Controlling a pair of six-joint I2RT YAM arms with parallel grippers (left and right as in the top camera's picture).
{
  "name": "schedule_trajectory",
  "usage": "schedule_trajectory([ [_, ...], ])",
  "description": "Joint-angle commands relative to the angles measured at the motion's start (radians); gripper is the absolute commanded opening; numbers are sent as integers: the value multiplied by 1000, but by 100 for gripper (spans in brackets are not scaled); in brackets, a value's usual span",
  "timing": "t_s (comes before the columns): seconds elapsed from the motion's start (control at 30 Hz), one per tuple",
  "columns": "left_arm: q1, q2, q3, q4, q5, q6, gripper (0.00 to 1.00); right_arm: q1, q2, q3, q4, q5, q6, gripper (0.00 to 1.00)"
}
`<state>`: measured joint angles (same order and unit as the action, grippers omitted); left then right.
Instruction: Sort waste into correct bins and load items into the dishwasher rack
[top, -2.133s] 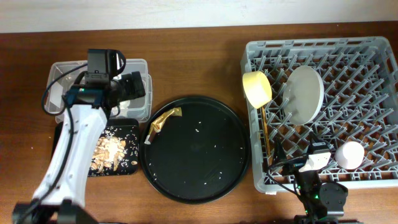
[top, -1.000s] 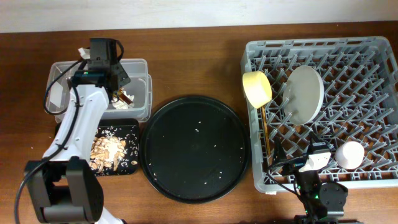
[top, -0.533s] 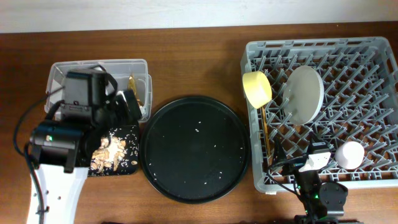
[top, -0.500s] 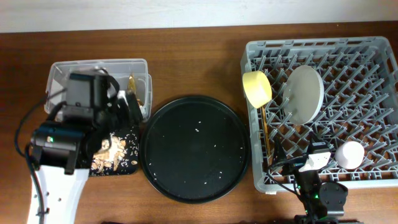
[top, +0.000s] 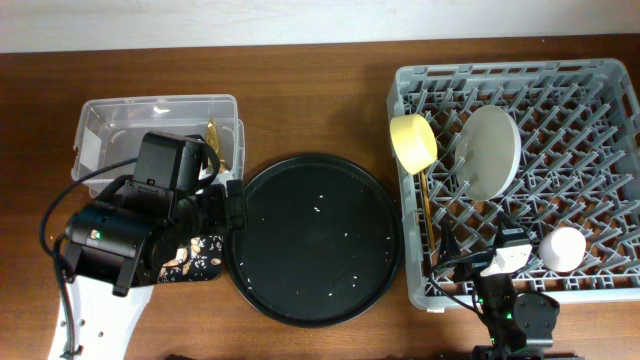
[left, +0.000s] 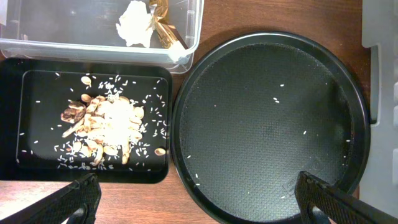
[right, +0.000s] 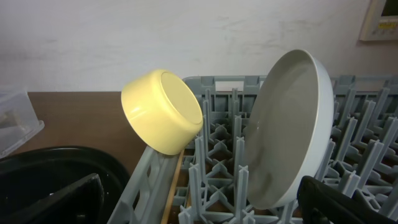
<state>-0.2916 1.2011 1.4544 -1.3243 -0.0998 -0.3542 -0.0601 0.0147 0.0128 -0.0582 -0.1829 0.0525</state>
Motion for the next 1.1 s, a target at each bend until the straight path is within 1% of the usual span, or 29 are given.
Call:
schedule_trajectory([
  [0.0,-3,-10,0,-2,10,19,99,-6,-8,-7,-2,-5,0,98],
  [0.27,-4,-12,0,-2,8,19,99,-6,-8,-7,-2,-5,0,98],
  [0.33,-8,-37,0,-66,6,19,99,-6,-8,-7,-2,-5,0,98],
  [0.37,-8,-53,0,-66,7,19,99,-6,-8,-7,-2,-5,0,98],
  [0.43,-8,-98,-1,14,-4,23,99,-6,-8,-7,-2,-5,0,98],
  [0.47,-8,-128,-10,83,-4,57,99,-6,-8,-7,-2,-5,0,98],
  [0.5,-8,-180,-45,192,6,117,99,-6,-8,-7,-2,-5,0,98],
  [0.53,-8,-227,-87,254,12,148,99,-6,-8,-7,-2,-5,0,98],
  [0.6,-8,-335,-196,315,14,163,99,-6,-8,-7,-2,-5,0,98],
  [0.67,-8,-403,-286,331,6,162,99,-6,-8,-7,-2,-5,0,98],
  [0.73,-8,-454,-372,426,8,176,99,-6,-8,-7,-2,-5,0,98],
  [0.8,-8,-533,-502,600,103,337,99,-6,-8,-7,-2,-5,0,98],
  [0.83,-8,-577,-556,651,112,351,99,-6,-8,-7,-2,-5,0,98],
  [0.87,-8,-626,-607,669,112,351,100,-6,-8,-7,-2,-5,0,98],
  [0.93,-6,-682,-653,685,107,351,99,-6,-8,-7,-2,-5,0,98],
  [1.0,2,-761,-715,739,97,352,99,-6,-8,-7,-2,-5,0,98],
  [1.03,17,-799,-763,782,97,351,99,-6,-8,-7,-2,-5,0,98],
  [1.07,43,-889,-891,897,98,351,99,-6,-8,-7,-2,-5,0,98],
])
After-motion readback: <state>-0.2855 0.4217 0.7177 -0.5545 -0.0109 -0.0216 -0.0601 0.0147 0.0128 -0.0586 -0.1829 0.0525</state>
